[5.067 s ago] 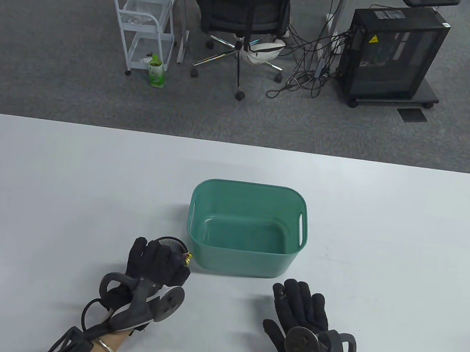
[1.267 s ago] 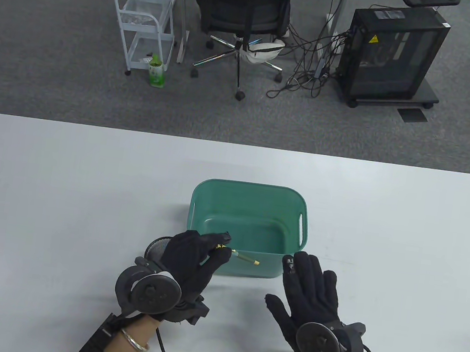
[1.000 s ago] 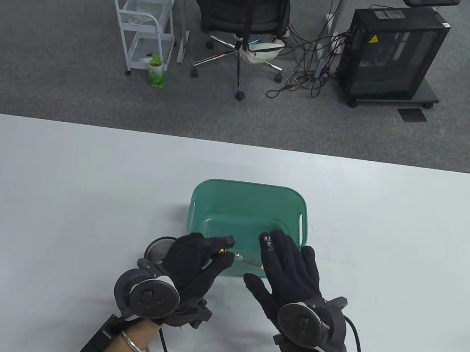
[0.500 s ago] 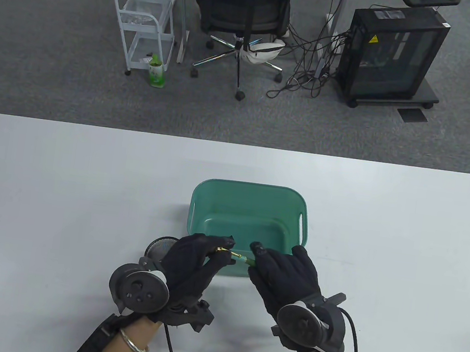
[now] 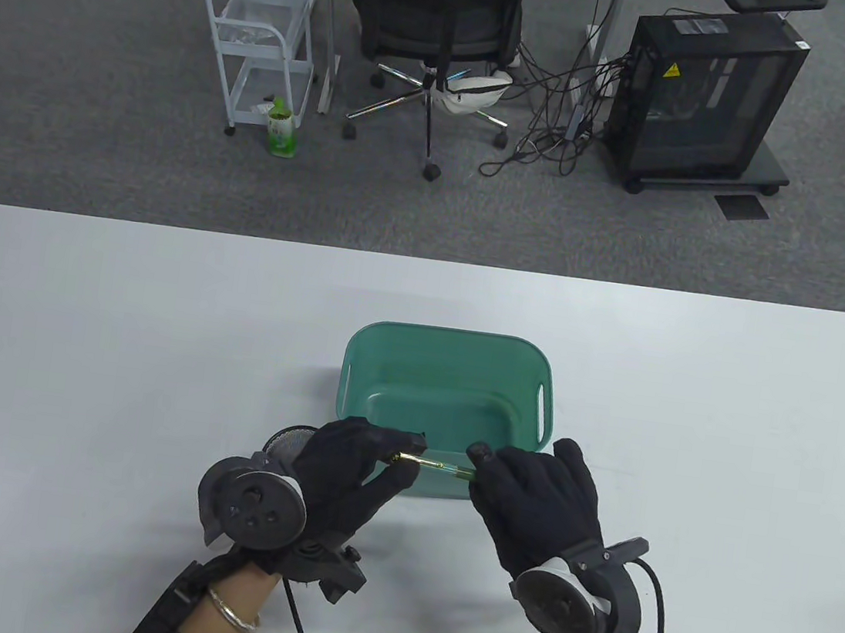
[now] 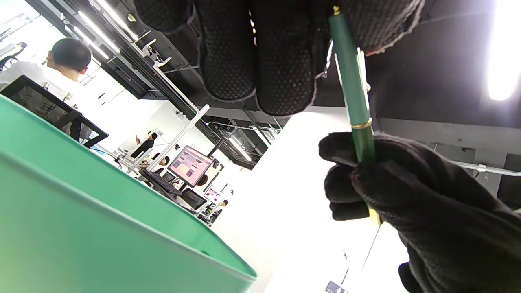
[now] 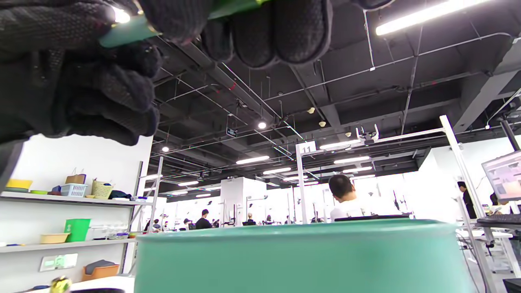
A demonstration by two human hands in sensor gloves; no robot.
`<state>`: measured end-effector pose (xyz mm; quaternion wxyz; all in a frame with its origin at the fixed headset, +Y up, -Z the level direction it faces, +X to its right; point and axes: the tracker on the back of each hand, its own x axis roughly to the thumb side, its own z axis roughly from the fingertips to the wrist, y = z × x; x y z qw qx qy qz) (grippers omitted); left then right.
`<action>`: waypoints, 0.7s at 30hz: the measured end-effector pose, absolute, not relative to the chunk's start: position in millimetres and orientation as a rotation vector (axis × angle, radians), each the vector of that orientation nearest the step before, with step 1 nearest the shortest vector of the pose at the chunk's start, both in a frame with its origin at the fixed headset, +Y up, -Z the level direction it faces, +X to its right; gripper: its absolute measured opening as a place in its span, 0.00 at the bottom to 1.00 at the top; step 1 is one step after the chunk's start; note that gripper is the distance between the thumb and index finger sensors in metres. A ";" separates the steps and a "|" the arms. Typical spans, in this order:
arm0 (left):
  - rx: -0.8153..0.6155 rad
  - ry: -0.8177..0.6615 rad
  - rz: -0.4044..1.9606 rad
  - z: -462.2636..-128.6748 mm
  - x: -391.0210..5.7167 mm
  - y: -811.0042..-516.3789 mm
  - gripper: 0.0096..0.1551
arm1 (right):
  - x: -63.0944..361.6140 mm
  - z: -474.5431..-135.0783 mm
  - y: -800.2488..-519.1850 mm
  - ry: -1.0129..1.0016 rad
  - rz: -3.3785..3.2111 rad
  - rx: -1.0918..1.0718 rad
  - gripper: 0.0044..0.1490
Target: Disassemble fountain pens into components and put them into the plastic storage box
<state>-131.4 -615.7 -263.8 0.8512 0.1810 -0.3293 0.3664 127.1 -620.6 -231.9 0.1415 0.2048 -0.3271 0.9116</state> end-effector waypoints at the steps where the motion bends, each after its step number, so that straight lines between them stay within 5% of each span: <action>1: 0.392 -0.685 0.741 -262.7 -130.6 -615.3 0.29 | 127.6 -231.6 -620.0 -0.958 2.642 0.590 0.27; 13: 0.453 -0.673 0.315 -249.9 -106.0 -614.6 0.29 | 125.4 -232.6 -622.8 -1.026 2.771 0.581 0.27; 21: 0.431 -0.704 0.286 -249.5 -102.4 -615.4 0.27 | 118.3 -227.0 -624.4 -1.096 2.814 0.617 0.27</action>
